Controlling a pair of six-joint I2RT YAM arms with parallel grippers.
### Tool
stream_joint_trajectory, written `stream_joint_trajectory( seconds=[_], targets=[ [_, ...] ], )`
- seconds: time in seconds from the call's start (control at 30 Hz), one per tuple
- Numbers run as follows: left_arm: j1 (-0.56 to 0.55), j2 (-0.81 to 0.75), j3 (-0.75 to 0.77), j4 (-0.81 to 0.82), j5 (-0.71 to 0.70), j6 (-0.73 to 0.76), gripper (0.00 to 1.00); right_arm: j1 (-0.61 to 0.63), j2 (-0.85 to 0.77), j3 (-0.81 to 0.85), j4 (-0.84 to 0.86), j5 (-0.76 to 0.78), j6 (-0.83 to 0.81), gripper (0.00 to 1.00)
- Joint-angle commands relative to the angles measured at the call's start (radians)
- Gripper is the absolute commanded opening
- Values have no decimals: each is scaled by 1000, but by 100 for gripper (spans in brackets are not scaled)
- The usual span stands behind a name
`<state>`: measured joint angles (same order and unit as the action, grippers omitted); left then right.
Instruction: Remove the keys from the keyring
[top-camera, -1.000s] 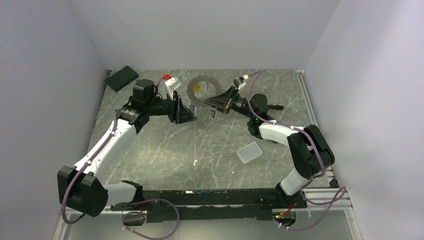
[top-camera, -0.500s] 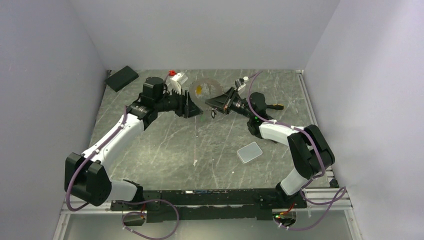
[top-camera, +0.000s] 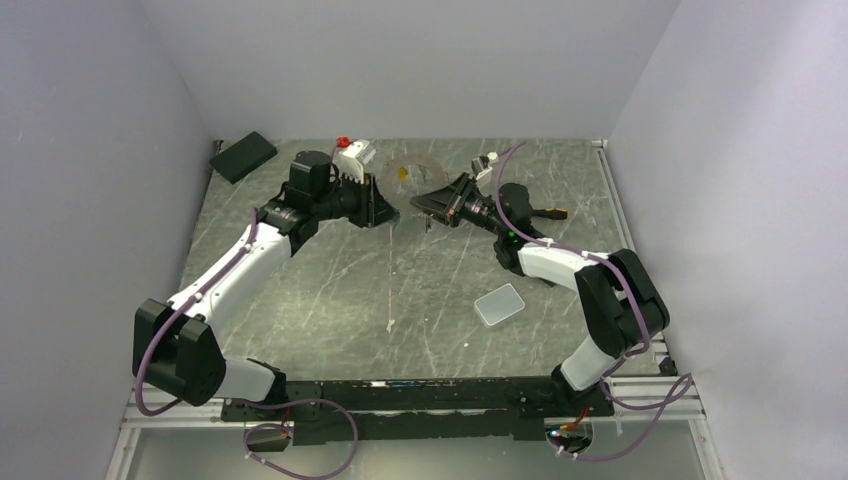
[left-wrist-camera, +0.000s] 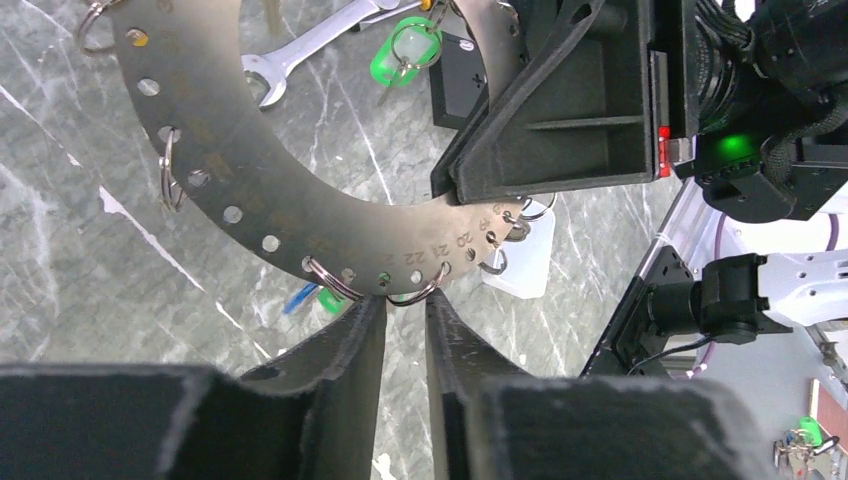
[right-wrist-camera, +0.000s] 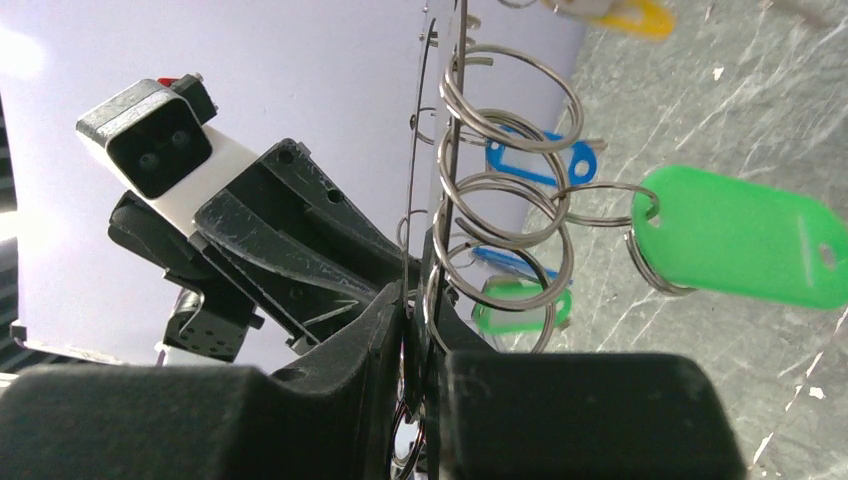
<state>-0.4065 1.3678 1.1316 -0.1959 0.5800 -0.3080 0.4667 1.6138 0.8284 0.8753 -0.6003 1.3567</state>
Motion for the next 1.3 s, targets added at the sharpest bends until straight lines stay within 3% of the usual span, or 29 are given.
stream_joint_trajectory(
  seconds=[0.0,0.17,0.37,0.7,1.27],
  targets=[
    [0,-17,36,17,-43,33,22,13,-17,49,86,-18,-4,0],
    [0,-18,40,21,-25,48,17,15,-22,46,78,-15,-10,0],
    [0,-23,42,24,33,76,0,13,-16,48,71,-23,-18,0],
    [1,-65,32,-4,137,128,0,9,1,46,57,-29,-33,0],
    [1,-73,81,-69,86,177,0,10,-6,31,38,-35,-74,0]
  ],
)
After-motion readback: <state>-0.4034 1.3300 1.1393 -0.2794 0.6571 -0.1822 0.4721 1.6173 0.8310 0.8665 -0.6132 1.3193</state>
